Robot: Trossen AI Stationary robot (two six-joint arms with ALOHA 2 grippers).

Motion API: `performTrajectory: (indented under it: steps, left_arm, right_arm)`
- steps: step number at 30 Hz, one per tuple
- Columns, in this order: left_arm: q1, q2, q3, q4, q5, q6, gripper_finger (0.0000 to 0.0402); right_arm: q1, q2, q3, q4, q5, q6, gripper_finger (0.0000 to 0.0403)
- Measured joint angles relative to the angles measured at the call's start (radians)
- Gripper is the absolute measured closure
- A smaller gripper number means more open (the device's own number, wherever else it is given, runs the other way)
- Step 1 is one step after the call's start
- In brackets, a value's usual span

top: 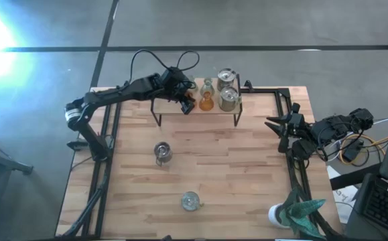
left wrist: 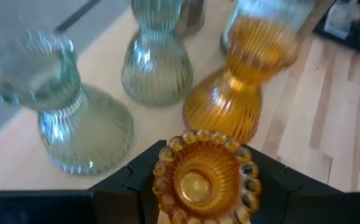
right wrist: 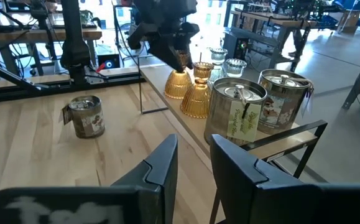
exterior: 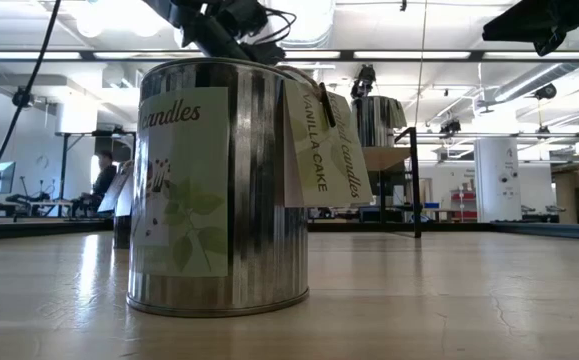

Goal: Pick & Place candle stick holders
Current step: Put the orange glass candle holder on the shelf aligned with the green glass candle holder, then put the brown scented candle on the shelf

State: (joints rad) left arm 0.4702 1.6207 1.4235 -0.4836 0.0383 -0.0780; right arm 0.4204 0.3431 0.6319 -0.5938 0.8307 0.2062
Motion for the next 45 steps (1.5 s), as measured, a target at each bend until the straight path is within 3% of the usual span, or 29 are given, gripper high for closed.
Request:
performTrajectory:
  steps: [15, 22, 38, 45]
  left_arm:
    - [0.000, 0.002, -0.006, 0.016, 0.017, 0.000, 0.0217]
    - [0.000, 0.002, -0.006, 0.053, 0.027, 0.002, 0.0212]
    - [0.002, -0.018, -0.002, 0.061, 0.024, 0.041, 0.0093]
    - [0.002, -0.051, 0.056, -0.027, 0.024, 0.067, 0.0084]
  right_arm:
    - [0.000, 0.000, 0.000, 0.000, 0.000, 0.000, 0.0339]
    - [0.000, 0.000, 0.000, 0.000, 0.000, 0.000, 0.0333]
    - [0.000, 0.000, 0.000, 0.000, 0.000, 0.000, 0.0312]
    - [0.000, 0.000, 0.000, 0.000, 0.000, 0.000, 0.0326]
